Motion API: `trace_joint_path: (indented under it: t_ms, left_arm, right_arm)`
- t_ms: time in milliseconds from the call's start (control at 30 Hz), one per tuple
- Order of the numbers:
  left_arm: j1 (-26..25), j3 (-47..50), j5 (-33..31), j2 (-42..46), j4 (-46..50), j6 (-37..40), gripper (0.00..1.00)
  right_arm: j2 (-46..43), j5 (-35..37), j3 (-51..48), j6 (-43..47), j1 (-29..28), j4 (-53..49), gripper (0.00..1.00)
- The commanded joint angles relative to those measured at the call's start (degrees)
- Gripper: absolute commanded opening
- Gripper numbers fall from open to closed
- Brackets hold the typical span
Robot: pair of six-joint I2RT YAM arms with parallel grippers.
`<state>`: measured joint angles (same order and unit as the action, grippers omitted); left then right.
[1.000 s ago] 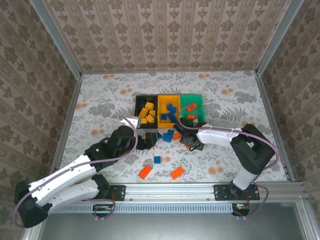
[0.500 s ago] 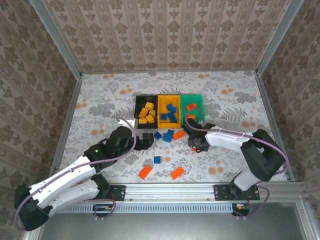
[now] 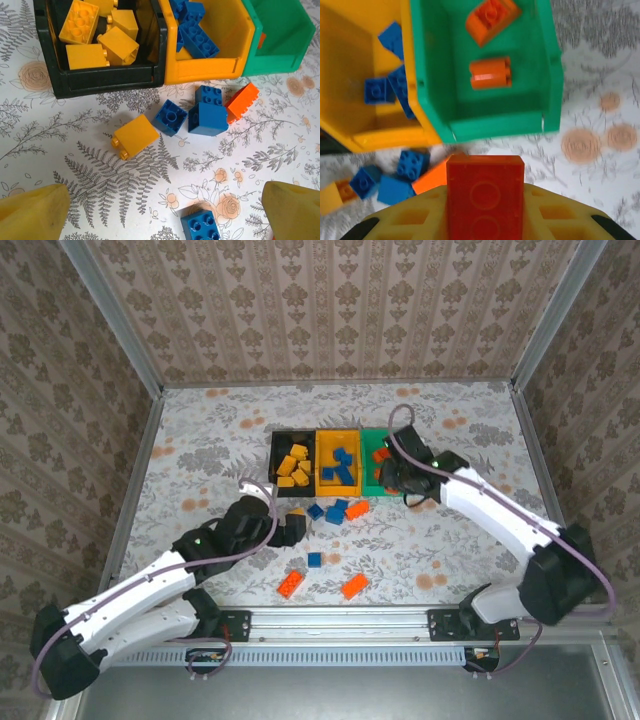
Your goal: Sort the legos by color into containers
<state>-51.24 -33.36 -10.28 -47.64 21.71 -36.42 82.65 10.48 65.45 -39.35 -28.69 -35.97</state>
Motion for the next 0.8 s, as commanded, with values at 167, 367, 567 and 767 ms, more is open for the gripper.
trace_joint_path:
  t_ms: [167,367,567,767]
  left_arm:
    - [0.0,-0.4,1.3,0.4,3.6,-1.0,1.0]
    - [-0.1,0.1,2.2,0.4,4.3,-1.5,1.0]
    - [-0.2,0.7,3.0,0.4,4.5,-2.2,1.0]
    - [-0.1,-0.1,2.5,0.3,6.3,-1.9,1.0]
  right_arm:
    - [20.4,3.7,16.0,5.5,4.4,0.4,0.34]
    - [29.0,5.8,25.1,6.1,5.6,-3.1,0.41]
    - [29.5,5.5,28.1,5.3,5.8,-4.3,0.66]
    - [19.6,2.3,20.8,4.0,4.1,-1.1,0.78]
